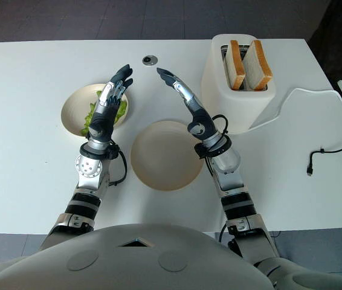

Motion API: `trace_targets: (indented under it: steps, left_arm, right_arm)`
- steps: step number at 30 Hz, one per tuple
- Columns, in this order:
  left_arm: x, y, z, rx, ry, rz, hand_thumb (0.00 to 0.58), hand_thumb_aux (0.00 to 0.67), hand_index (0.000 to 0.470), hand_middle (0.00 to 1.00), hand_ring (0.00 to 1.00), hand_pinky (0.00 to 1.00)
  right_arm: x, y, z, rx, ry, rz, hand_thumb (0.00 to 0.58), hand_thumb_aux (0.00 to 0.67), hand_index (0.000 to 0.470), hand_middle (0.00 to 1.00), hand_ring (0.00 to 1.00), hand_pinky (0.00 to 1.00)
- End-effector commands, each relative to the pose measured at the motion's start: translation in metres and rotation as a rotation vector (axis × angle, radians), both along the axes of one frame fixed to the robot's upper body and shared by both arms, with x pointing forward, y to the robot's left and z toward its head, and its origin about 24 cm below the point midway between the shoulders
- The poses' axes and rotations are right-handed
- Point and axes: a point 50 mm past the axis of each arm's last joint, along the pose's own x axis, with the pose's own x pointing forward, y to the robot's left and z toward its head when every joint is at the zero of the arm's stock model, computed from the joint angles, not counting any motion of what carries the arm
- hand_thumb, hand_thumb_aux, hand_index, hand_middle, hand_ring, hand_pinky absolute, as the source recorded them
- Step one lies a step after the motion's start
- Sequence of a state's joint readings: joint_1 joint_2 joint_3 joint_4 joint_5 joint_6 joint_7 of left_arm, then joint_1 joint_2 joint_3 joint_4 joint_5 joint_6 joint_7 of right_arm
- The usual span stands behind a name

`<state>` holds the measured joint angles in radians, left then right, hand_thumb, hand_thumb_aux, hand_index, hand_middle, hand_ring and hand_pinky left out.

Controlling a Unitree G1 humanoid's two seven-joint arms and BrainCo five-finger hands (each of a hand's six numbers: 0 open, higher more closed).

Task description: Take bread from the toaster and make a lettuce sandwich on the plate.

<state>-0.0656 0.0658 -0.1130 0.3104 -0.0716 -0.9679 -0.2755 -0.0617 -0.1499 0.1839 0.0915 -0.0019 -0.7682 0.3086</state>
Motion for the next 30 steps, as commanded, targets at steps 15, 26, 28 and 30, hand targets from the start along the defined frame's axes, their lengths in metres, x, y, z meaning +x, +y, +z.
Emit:
trace_targets:
  steps: [15, 26, 28, 30]
  left_arm:
    - [0.005, -0.002, -0.001, 0.013, 0.006, -0.02, 0.0, 0.0, 0.0, 0.0, 0.0, 0.0]
    - [-0.001, 0.0, 0.006, 0.001, -0.021, -0.011, 0.0, 0.0, 0.0, 0.0, 0.0, 0.0]
    - [-0.002, 0.001, 0.007, -0.008, -0.023, -0.005, 0.0, 0.0, 0.0, 0.0, 0.0, 0.0]
    - [-0.002, 0.001, 0.007, -0.009, -0.022, -0.006, 0.0, 0.0, 0.0, 0.0, 0.0, 0.0]
  right_arm:
    - [0.03, -0.135, 0.085, -0.419, -0.348, -1.019, 0.0, 0.0, 0.0, 0.0, 0.0, 0.0]
    - [0.03, -0.184, 0.045, -0.692, 0.152, -0.885, 0.0, 0.0, 0.0, 0.0, 0.0, 0.0]
    - [0.027, -0.187, 0.044, -0.718, 0.182, -0.858, 0.0, 0.0, 0.0, 0.0, 0.0, 0.0]
    - [0.026, -0.186, 0.042, -0.738, 0.199, -0.836, 0.0, 0.0, 0.0, 0.0, 0.0, 0.0]
